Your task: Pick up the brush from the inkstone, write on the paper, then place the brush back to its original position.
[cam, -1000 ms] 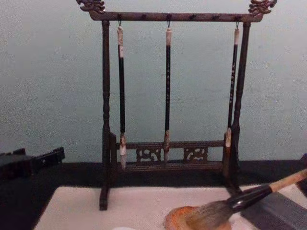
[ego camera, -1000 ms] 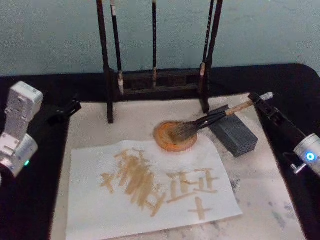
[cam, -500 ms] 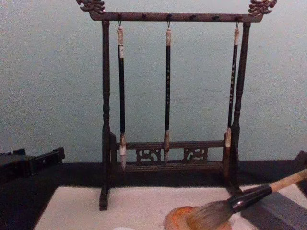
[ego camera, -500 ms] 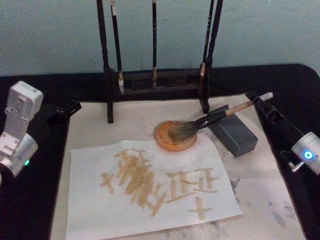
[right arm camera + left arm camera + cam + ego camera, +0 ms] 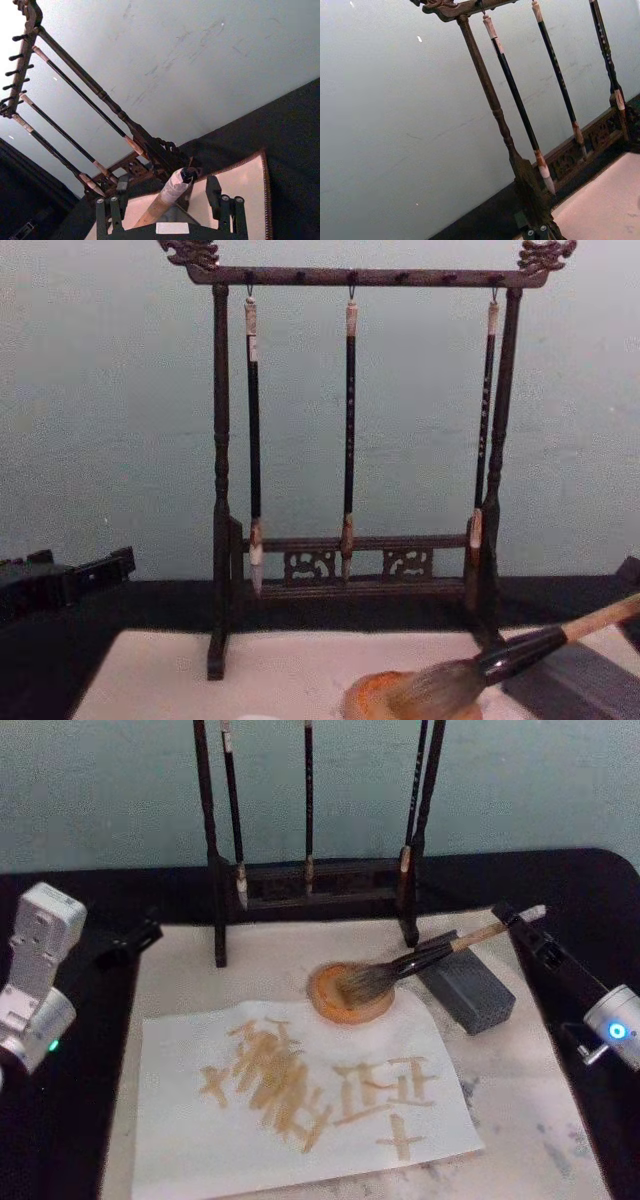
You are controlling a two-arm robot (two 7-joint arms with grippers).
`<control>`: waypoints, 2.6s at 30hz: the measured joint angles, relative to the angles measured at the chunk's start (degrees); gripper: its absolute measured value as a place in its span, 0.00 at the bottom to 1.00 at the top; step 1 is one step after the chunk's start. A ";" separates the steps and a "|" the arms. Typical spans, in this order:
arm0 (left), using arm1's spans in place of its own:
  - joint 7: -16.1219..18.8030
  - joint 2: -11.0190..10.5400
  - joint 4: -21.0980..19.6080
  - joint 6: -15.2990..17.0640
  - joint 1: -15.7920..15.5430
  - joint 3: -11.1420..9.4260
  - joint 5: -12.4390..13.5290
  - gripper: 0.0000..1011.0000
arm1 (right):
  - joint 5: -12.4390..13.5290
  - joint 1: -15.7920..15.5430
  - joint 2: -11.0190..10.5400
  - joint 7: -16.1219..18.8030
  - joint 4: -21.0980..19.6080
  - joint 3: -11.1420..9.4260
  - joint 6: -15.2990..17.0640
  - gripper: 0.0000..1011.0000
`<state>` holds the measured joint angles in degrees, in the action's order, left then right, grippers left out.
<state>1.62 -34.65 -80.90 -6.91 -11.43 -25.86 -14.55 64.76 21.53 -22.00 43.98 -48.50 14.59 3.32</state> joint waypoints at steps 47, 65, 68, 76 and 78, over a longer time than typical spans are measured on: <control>0.00 0.00 0.00 0.00 0.00 0.00 0.00 0.99 | 0.57 -1.23 -0.61 0.72 -4.34 -0.14 -0.05 0.20; 0.00 0.00 0.00 0.00 0.00 0.00 0.00 0.99 | -1.35 -3.13 -3.17 -2.29 -14.79 2.63 -1.03 0.16; 0.00 0.00 0.00 0.00 0.00 0.00 0.00 0.99 | -1.68 -3.32 -3.61 -2.72 -16.63 3.23 -1.09 0.16; 0.01 0.00 0.00 0.00 0.00 0.00 0.00 0.99 | -3.26 -3.80 -5.05 -3.95 -21.28 5.19 -1.46 0.16; 0.00 0.00 0.00 0.00 0.00 0.00 0.00 0.99 | -3.83 -4.06 -5.58 -4.43 -22.85 5.71 -1.68 0.16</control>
<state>1.62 -34.65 -80.90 -6.91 -11.43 -25.86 -14.55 60.94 17.47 -27.58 39.55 -71.35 20.31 1.64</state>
